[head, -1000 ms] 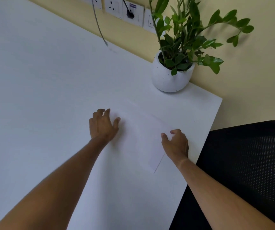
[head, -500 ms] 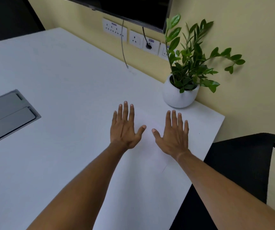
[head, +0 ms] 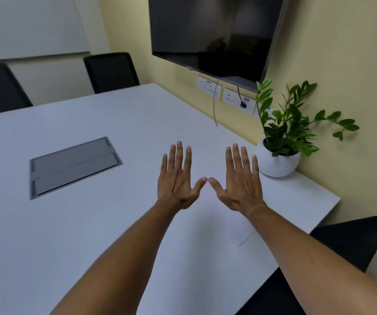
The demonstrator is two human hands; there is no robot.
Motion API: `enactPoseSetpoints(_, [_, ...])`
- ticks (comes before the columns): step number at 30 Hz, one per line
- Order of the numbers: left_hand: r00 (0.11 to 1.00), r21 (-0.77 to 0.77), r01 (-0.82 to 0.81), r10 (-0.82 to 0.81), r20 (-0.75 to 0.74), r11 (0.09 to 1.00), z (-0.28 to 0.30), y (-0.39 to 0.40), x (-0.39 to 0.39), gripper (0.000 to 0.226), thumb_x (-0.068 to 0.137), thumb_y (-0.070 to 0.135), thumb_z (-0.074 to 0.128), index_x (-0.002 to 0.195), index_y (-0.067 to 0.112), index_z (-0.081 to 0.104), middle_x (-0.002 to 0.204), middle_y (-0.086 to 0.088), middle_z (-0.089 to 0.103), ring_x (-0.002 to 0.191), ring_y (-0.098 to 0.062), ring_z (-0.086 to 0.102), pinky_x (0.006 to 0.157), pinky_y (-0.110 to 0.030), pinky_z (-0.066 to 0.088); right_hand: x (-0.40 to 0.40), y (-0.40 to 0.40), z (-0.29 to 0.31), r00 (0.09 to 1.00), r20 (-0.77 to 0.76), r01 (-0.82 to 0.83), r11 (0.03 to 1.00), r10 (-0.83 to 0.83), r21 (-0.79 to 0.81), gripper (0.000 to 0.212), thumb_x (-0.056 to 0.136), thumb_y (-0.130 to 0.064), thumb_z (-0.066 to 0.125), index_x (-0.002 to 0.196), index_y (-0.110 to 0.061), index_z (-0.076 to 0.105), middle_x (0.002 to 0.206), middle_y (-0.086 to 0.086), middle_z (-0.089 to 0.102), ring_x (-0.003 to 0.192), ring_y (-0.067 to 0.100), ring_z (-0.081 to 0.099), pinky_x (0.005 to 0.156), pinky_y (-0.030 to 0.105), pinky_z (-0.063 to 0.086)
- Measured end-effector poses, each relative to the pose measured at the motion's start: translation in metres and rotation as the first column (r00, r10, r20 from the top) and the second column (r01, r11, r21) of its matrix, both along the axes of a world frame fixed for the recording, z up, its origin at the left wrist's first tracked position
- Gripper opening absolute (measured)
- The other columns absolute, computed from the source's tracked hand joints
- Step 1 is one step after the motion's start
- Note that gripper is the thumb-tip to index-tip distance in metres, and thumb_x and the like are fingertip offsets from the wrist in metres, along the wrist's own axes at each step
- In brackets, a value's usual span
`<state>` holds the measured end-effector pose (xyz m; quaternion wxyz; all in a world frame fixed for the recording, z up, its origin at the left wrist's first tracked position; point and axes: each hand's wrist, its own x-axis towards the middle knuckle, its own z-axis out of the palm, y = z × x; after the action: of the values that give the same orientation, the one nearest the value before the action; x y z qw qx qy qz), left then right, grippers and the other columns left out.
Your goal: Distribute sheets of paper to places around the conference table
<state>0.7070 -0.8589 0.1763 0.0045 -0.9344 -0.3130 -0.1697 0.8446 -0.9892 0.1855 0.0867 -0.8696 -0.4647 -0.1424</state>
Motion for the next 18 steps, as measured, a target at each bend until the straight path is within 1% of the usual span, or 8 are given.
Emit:
enactPoseSetpoints(5, [0.990, 0.057, -0.138, 0.137, 0.026, 0.989, 0.033, -0.030, -0.058, 0.088, 0.089, 0.072, 0.008, 0.151, 0.018, -0.025, 0.158, -0.009, -0.032, 0.145, -0.024, -0.030, 0.121, -0.046, -0.011, -0.039, -0.013, 0.028, 0.992, 0.024, -0.122, 0.991, 0.121, 0.053, 0.096, 0.087, -0.072, 0.020, 0.157, -0.013, -0.010, 0.165, 0.011, -0.015, 0.152, 0.027, -0.015, 0.122, 0.050, -0.010])
enactPoseSetpoints(11, [0.951, 0.102, -0.306, 0.298, 0.083, 0.947, 0.071, -0.078, -0.133, 0.089, 0.091, 0.071, 0.013, 0.152, 0.017, -0.023, 0.159, -0.010, -0.029, 0.146, -0.025, -0.028, 0.121, -0.046, -0.009, -0.094, -0.033, 0.064, 0.957, 0.077, -0.288, 0.948, 0.280, 0.136, 0.097, 0.087, -0.073, 0.020, 0.156, -0.013, -0.011, 0.165, 0.011, -0.013, 0.152, 0.029, -0.013, 0.121, 0.050, -0.010])
enactPoseSetpoints(15, [0.910, 0.158, -0.413, 0.398, 0.118, 0.897, 0.097, -0.104, -0.188, 0.090, 0.091, 0.071, 0.016, 0.153, 0.017, -0.019, 0.160, -0.010, -0.026, 0.147, -0.025, -0.026, 0.121, -0.045, -0.011, -0.140, -0.039, 0.089, 0.914, 0.116, -0.404, 0.895, 0.388, 0.191, 0.097, 0.087, -0.073, 0.022, 0.157, -0.012, -0.007, 0.166, 0.012, -0.010, 0.153, 0.029, -0.011, 0.122, 0.050, -0.009])
enactPoseSetpoints(18, [0.859, 0.193, -0.512, 0.497, 0.124, 0.837, 0.114, -0.120, -0.236, 0.091, 0.089, 0.072, 0.012, 0.153, 0.017, -0.020, 0.160, -0.011, -0.026, 0.147, -0.026, -0.025, 0.121, -0.047, -0.008, -0.179, -0.039, 0.107, 0.872, 0.146, -0.489, 0.848, 0.468, 0.205, 0.098, 0.086, -0.073, 0.022, 0.158, -0.011, -0.005, 0.166, 0.013, -0.009, 0.153, 0.029, -0.011, 0.122, 0.051, -0.007])
